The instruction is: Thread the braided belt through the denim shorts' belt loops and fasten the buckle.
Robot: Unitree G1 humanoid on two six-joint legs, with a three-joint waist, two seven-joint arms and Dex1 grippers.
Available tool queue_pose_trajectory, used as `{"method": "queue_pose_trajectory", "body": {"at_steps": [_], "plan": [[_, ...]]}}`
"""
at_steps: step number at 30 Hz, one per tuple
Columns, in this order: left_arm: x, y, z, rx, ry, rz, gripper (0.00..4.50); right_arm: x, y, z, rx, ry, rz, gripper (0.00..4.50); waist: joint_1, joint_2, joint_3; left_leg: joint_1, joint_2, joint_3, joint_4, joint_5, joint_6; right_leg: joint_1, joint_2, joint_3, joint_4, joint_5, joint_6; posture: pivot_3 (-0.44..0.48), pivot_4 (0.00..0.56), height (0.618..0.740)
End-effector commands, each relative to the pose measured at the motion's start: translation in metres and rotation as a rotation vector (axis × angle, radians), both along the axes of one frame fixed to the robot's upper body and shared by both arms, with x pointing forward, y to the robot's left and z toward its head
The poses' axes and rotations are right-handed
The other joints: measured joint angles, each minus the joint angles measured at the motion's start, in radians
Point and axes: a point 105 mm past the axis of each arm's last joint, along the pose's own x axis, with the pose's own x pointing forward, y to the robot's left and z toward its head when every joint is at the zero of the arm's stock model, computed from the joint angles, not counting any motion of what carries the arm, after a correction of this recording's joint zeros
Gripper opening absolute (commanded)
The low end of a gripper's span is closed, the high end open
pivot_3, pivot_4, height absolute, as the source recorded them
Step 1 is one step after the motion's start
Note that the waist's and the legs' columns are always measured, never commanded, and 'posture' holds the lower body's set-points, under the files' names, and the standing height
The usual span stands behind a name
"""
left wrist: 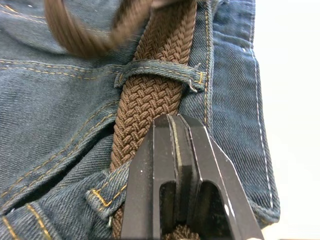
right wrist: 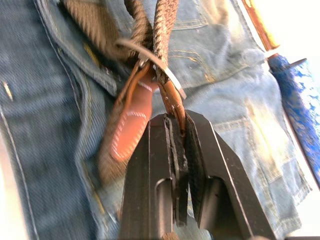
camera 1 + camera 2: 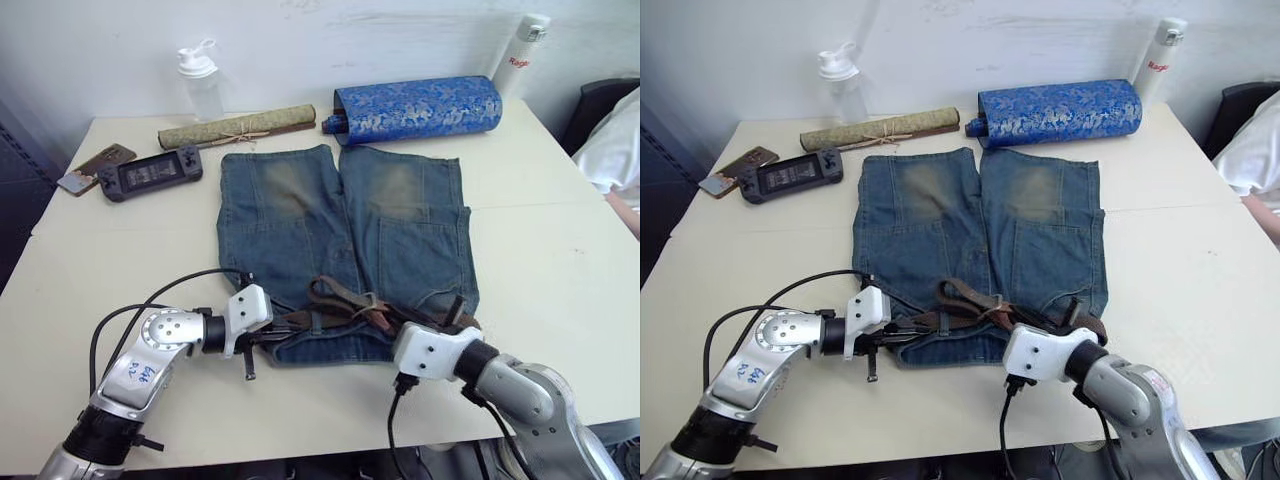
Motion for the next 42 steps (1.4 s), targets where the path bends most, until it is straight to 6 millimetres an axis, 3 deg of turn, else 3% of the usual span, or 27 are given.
{"method": "queue_pose_trajectory", "body": {"at_steps": [1,5,13,18,28,31,35,39,40,42], "plan": [[-0.016,0.016,-0.042,0.076,0.165,0.044,0.07,-0.001,-0.038,0.014,-0.062,-0.084,-0.091,0.0,-0.001,-0.001,-0.001,0.004,0.0,0.0,-0.001,-0.001,0.0,0.004,0.0,0.0,-0.001,0.0,0.0,0.0,0.15,0.717],[-0.017,0.019,-0.046,0.091,0.166,0.049,0.07,-0.006,-0.071,0.016,-0.114,-0.112,-0.147,0.0,-0.002,0.003,-0.004,0.014,0.002,0.0,-0.002,-0.009,-0.001,0.014,-0.001,0.002,-0.003,-0.005,0.0,0.0,0.15,0.717],[-0.018,0.02,-0.046,0.088,0.164,0.059,0.07,-0.027,-0.133,0.004,-0.202,-0.068,-0.272,0.0,-0.003,0.004,-0.007,0.015,0.002,0.001,-0.002,-0.009,-0.002,0.015,-0.001,0.011,-0.003,-0.005,0.001,0.0,0.15,0.717],[-0.02,0.023,-0.048,0.095,0.169,0.064,0.07,-0.032,-0.156,0.006,-0.25,-0.071,-0.326,0.0,-0.003,0.006,-0.009,0.016,0.002,0.001,-0.002,-0.01,-0.002,0.015,-0.002,0.013,-0.004,-0.006,0.001,0.0,0.15,0.717],[-0.019,0.035,-0.046,0.119,0.142,0.086,0.07,-0.027,-0.136,0.007,-0.247,-0.136,-0.261,0.0,-0.003,0.006,-0.009,0.016,0.003,0.001,-0.003,-0.011,-0.001,0.015,-0.003,0.013,-0.005,-0.006,0.001,0.0,0.15,0.717],[-0.017,0.039,-0.042,0.128,0.089,0.096,0.07,-0.026,-0.113,0.002,-0.209,-0.145,-0.183,0.0,-0.007,0.006,-0.01,0.016,0.004,0.001,-0.004,-0.011,-0.002,0.014,-0.003,0.014,-0.005,-0.006,0.0,0.0,0.15,0.717],[-0.012,0.043,-0.033,0.116,0.016,0.117,0.07,-0.024,-0.095,-0.006,-0.15,-0.113,-0.145,0.0,-0.009,0.005,-0.009,0.019,0.005,0.002,-0.008,-0.011,-0.003,0.014,-0.001,0.014,-0.005,-0.007,-0.002,0.0,0.15,0.717],[-0.005,0.045,-0.014,0.038,-0.049,0.165,0.07,-0.017,-0.089,-0.019,-0.007,0.022,-0.213,0.0,-0.013,0.003,-0.007,0.024,0.006,0.004,-0.015,-0.01,-0.004,0.015,-0.001,0.015,-0.004,-0.009,-0.006,0.0,0.15,0.717],[-0.003,0.047,-0.011,0.023,-0.06,0.178,0.36,-0.015,-0.089,-0.019,0.0,0.028,-0.226,0.0,-0.012,0.002,-0.007,0.024,0.007,0.004,-0.016,-0.009,-0.005,0.014,0.0,0.015,-0.003,-0.01,-0.008,0.0,0.15,0.717],[-0.004,0.048,-0.005,0.003,-0.07,0.183,0.87,-0.011,-0.093,-0.016,0.03,0.038,-0.26,0.82,-0.012,0.002,-0.006,0.025,0.007,0.004,-0.016,-0.008,-0.006,0.014,0.0,0.015,-0.001,-0.011,-0.01,0.0,0.15,0.717]]}}
